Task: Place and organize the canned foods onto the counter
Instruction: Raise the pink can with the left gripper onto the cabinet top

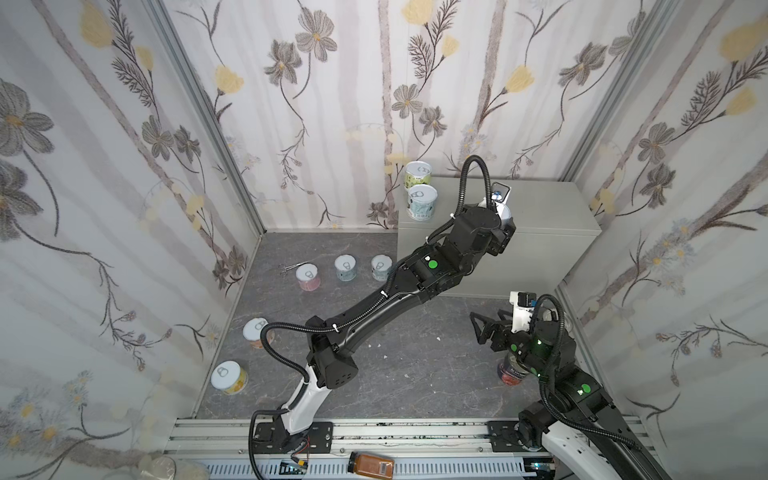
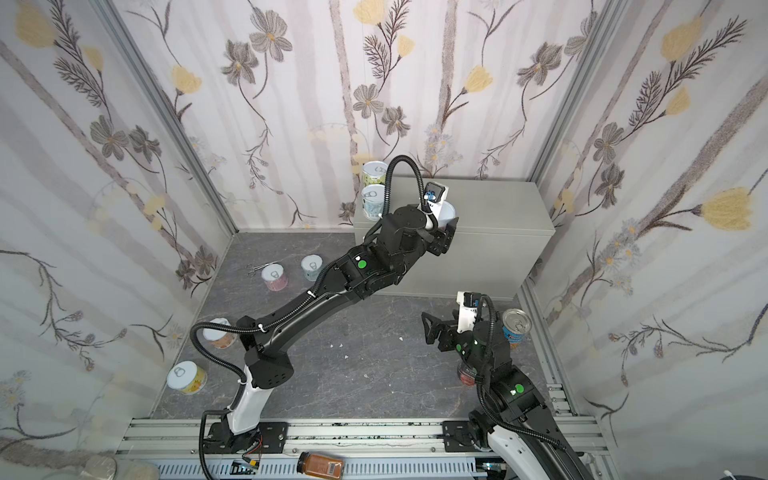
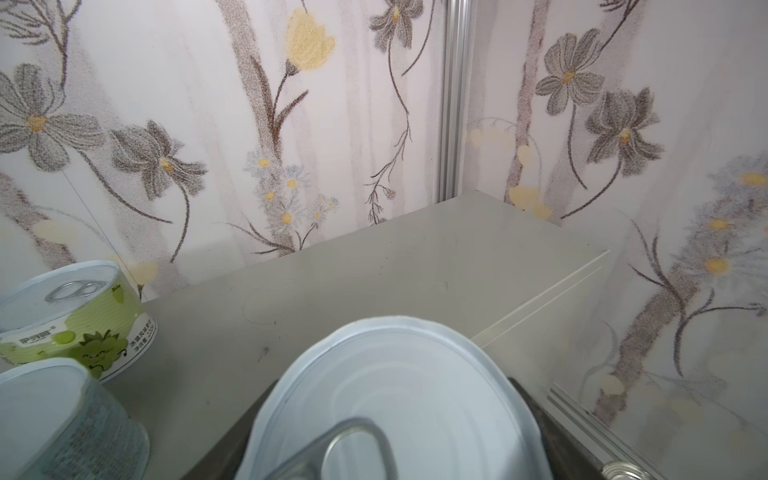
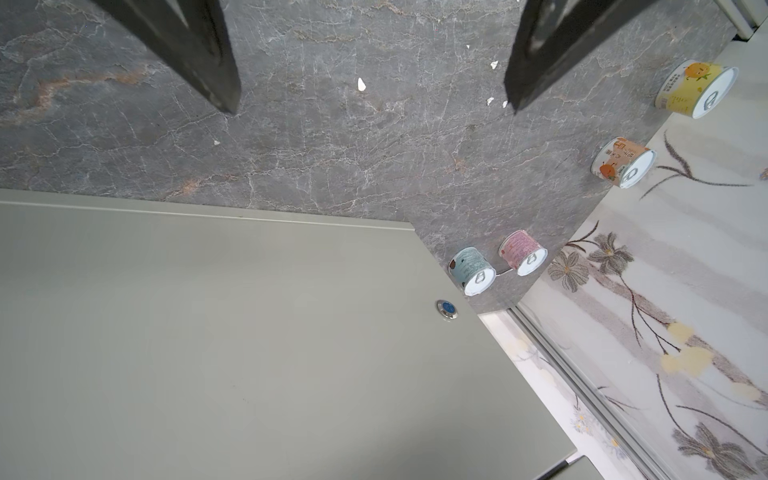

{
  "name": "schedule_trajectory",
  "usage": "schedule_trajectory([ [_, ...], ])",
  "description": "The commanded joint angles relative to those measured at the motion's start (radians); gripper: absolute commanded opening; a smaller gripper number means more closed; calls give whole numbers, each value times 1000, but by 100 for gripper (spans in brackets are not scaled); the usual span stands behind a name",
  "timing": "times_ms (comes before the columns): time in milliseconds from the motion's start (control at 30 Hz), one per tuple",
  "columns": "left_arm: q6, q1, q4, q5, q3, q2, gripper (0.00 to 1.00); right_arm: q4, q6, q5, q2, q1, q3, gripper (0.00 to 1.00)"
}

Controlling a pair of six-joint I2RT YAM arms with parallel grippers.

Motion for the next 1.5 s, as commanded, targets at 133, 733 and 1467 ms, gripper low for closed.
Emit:
schedule_trajectory([
  [133, 20, 56, 49, 19, 123, 98, 68, 74, 12, -86, 38, 6, -12, 100],
  [733, 3, 118, 185, 91, 195, 215, 68, 134, 36, -91, 117, 102, -17, 100],
  [1467, 33, 141, 292, 65, 194, 272, 84, 143, 52, -82, 124, 139, -24, 100],
])
